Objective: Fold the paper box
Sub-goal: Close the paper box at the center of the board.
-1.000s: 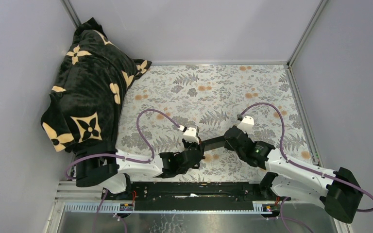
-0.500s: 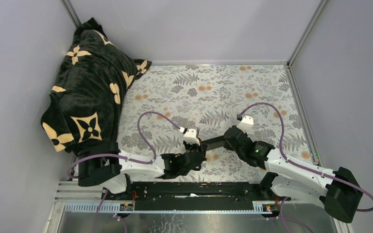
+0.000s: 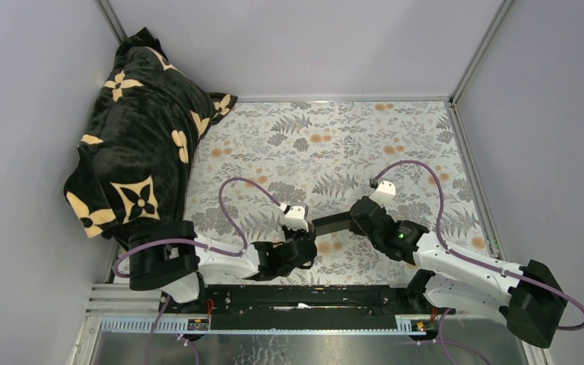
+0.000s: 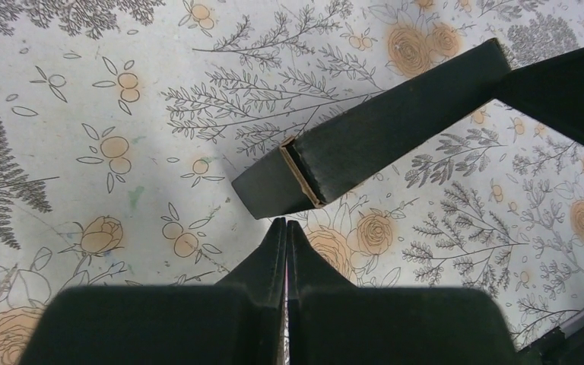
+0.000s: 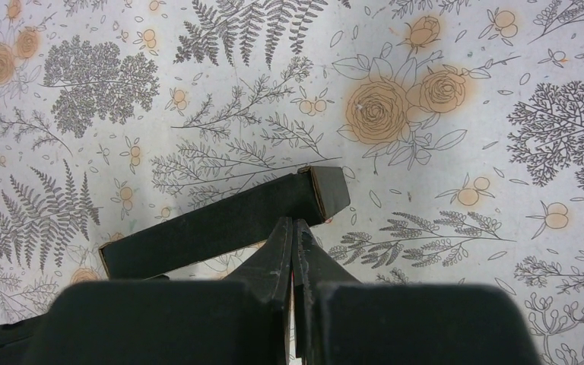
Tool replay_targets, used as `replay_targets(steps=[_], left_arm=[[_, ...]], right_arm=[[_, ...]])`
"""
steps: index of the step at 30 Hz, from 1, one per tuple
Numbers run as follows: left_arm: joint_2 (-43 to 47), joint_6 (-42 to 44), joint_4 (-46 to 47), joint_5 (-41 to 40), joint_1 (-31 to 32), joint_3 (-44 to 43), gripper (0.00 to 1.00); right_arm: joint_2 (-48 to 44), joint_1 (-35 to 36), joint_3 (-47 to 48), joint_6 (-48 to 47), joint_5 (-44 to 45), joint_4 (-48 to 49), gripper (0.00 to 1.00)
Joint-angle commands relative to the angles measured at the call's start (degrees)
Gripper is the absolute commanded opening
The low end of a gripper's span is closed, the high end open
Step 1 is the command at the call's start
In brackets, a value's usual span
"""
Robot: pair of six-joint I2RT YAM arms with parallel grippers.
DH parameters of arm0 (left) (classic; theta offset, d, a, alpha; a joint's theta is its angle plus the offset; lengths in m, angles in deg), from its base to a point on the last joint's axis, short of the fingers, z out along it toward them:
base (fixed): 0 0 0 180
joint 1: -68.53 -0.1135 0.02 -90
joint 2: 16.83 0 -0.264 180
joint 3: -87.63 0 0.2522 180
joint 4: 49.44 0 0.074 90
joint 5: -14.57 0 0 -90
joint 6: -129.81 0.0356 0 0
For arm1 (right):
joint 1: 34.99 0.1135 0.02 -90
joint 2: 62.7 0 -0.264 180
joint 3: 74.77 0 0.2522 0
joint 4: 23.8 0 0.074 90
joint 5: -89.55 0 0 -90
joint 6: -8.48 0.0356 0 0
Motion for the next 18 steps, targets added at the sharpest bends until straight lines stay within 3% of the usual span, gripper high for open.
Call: replay_targets(steps=[1, 10, 18], left_arm=[[5.0, 0.6, -2.9, -1.7, -0.3, 0.2, 0.0], [15.3, 1.7, -8.3, -3.7, -0.3, 0.2, 0.0], [15.4, 0.6, -6.6, -2.3, -0.2, 1.5, 0.0]], right_arm=[[2.6, -0.1, -0.3, -0.8, -3.5, -3.2, 0.0], [3.2, -0.1, 0.2, -0.7, -4.8, -4.1, 0.0], [-2.6, -0.1, -5.0, 2.2, -7.8, -6.3, 0.0]])
